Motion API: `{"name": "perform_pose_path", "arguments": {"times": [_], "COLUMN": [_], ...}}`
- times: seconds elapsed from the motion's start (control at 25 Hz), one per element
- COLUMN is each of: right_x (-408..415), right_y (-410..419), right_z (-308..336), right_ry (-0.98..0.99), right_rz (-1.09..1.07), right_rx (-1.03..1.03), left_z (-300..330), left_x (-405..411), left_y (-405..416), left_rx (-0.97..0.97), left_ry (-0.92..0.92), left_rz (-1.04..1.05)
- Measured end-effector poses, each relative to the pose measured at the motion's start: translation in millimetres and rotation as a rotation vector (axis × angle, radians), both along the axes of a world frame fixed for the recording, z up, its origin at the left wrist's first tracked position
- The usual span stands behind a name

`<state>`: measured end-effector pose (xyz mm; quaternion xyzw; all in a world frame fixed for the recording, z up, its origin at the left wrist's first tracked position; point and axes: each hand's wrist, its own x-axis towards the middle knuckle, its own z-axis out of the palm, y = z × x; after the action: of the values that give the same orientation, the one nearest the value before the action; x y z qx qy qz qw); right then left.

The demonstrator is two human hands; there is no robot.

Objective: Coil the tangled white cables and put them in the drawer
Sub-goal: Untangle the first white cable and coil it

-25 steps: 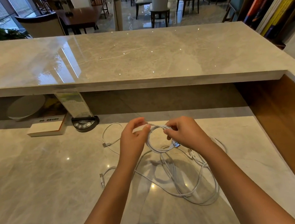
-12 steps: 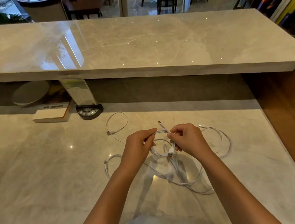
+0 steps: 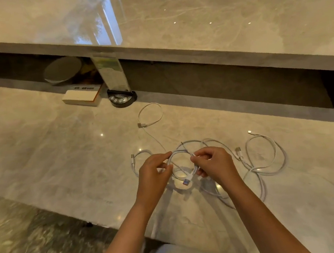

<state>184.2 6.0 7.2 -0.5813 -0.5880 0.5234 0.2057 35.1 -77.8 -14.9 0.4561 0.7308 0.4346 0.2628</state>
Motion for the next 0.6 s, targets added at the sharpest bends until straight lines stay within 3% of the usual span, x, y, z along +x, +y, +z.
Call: {"name": "perform_pose_path", "arguments": {"times": [0.24, 0.6], "right_x": [-47, -106], "right_y": [-48, -107], "right_z": [-32, -68], "right_ry": [-0.079, -0.139], "right_rz": [0.149, 0.196], "right_rx": [0.016, 0.103], "left_z": [-36, -65], "left_x": [-37, -100], "left_y": [-59, -133], "left_rx": [-0.035, -0.021], "left_ry": [0.138, 0.648], "left_rz": [0.085, -0.222]}}
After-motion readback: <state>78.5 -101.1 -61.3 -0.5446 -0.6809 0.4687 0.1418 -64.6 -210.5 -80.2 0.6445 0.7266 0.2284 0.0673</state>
